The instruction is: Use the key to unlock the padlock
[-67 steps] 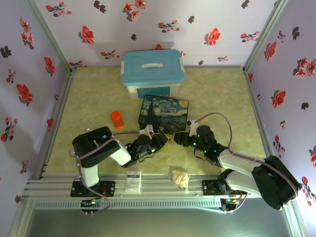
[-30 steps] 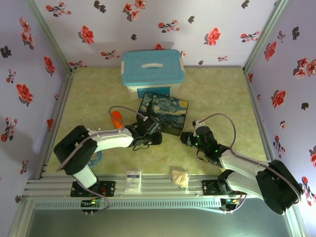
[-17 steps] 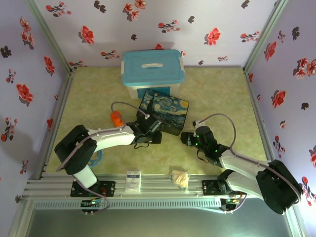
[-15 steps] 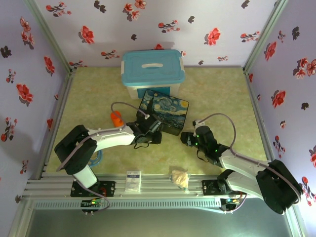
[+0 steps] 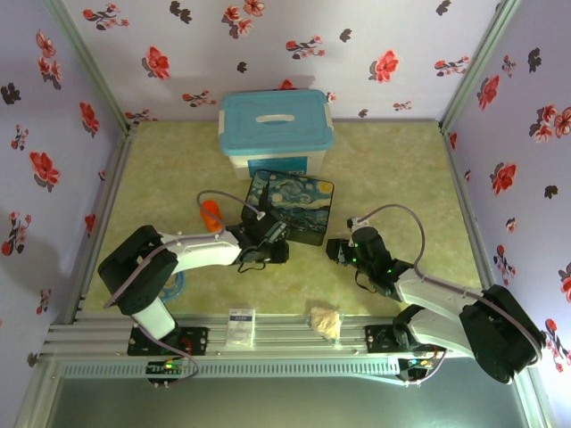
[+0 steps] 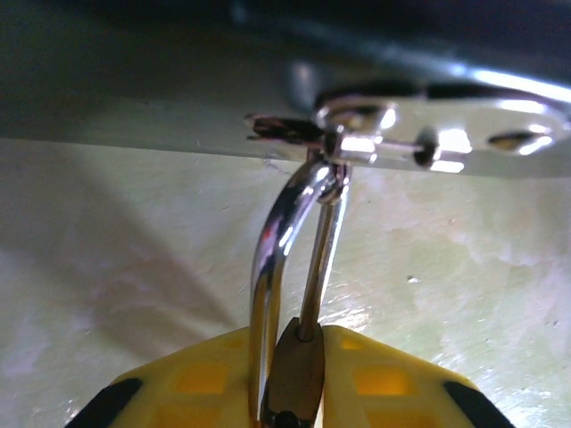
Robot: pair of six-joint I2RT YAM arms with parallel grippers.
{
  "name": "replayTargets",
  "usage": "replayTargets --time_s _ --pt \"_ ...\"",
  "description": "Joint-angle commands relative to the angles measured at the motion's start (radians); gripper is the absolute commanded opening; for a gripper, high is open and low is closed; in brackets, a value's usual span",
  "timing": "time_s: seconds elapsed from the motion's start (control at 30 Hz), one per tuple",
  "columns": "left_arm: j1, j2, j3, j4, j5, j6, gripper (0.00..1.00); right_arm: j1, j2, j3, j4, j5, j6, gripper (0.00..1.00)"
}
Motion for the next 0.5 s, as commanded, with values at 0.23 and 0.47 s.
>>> replayTargets --time_s 0.23,0.47 --pt "-0.059 0.017 0.027 -0.172 -0.153 0.017 0.27 0.004 0.038 0.01 0.042 0.001 -0.01 0.41" --pt "-0.076 0.01 0.026 -0.195 -0.187 0.018 0.2 0.004 0.075 0.01 0.066 -0.004 -0.006 0.4"
